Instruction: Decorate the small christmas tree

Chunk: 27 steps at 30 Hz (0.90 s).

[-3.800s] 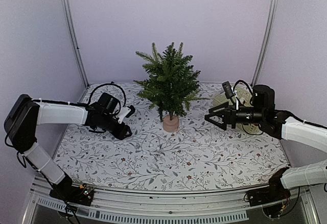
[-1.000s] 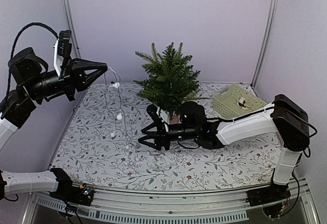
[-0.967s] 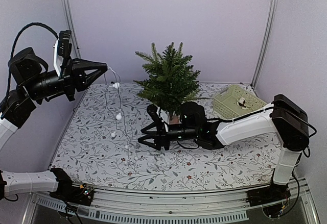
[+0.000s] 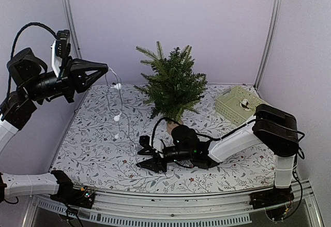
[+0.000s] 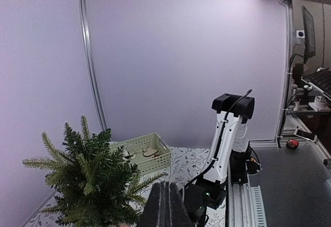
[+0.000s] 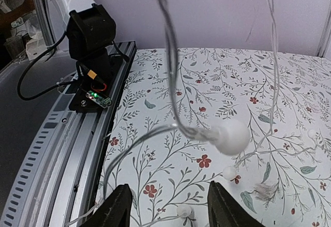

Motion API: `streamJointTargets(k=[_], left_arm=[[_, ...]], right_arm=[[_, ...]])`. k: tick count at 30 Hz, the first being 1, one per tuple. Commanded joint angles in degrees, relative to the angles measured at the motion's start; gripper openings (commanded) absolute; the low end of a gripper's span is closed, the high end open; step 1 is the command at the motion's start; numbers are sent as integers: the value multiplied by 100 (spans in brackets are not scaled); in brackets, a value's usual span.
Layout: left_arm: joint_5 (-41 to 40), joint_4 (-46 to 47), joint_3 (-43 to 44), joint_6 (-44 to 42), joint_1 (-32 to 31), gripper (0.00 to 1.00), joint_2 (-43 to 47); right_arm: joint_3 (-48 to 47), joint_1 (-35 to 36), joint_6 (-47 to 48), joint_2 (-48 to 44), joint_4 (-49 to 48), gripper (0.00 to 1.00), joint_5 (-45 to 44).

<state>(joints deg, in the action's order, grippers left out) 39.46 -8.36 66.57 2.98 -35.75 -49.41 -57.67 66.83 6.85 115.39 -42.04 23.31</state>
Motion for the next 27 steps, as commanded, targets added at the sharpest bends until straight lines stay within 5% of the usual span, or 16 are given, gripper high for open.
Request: streamJointTargets(k=[1,11,18,27], left_arm=[[-20,157,-104,23,-53,0,28],[-1355,-292,-370,-48,205,0,180],[-833,-339,-425,-71,339,0,172],[-50,-486,-886,-98,329,0,105]], right_arm=[[-15,56,202,98,-76,53,24],[401,54,185,-352,308,50,-755],[336,54,-574,-756,1685,50,-1527],[671,59,-1602,-1622,2618,49,-1072]])
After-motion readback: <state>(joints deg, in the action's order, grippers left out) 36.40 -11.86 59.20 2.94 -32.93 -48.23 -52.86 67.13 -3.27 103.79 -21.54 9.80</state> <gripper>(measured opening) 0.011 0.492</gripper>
